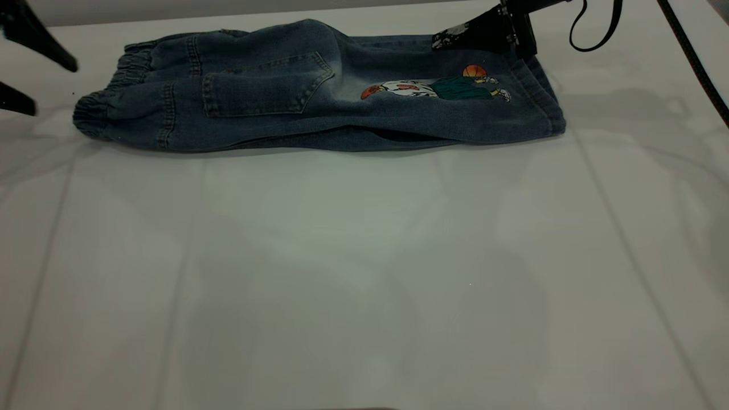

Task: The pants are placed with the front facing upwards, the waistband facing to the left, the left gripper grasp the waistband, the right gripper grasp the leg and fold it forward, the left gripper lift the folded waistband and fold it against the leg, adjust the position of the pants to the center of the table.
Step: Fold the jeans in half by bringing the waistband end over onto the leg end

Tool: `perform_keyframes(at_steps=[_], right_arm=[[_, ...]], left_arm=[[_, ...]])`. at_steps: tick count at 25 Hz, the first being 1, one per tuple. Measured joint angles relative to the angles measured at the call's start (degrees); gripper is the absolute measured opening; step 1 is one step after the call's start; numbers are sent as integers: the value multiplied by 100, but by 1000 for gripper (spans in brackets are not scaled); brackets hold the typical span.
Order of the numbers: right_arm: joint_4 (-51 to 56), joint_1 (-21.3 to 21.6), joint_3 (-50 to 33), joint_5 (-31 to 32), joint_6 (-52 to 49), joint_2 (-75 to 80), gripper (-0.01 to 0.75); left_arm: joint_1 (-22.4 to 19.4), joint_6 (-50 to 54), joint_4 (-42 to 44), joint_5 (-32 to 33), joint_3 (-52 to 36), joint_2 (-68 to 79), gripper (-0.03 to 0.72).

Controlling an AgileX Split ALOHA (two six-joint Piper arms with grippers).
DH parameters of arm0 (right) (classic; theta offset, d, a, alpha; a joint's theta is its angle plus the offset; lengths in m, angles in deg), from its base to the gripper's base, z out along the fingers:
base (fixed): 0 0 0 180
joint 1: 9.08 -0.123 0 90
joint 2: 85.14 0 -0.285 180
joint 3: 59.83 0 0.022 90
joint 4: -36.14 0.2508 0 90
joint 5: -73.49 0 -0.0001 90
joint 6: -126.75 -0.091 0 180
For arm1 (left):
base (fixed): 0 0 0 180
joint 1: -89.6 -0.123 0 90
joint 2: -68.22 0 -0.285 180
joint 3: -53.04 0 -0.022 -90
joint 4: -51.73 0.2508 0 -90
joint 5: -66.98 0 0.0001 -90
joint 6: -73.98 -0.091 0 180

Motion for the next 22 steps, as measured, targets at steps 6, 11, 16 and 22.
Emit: perform_keyframes(at_steps=[6, 11, 16, 22], right_arm=[[0, 0, 0, -5, 22, 0, 459], [0, 0, 0, -58, 40, 0, 459], [0, 0, 0, -77, 40, 0, 459], [-2, 0, 0, -77, 40, 0, 459]], left_arm=[[13, -28, -110, -87, 0, 182, 553], [80, 156, 20, -222, 5, 270, 553], [179, 160, -54, -491, 11, 584, 553], [377, 160, -143, -844, 18, 775, 550]])
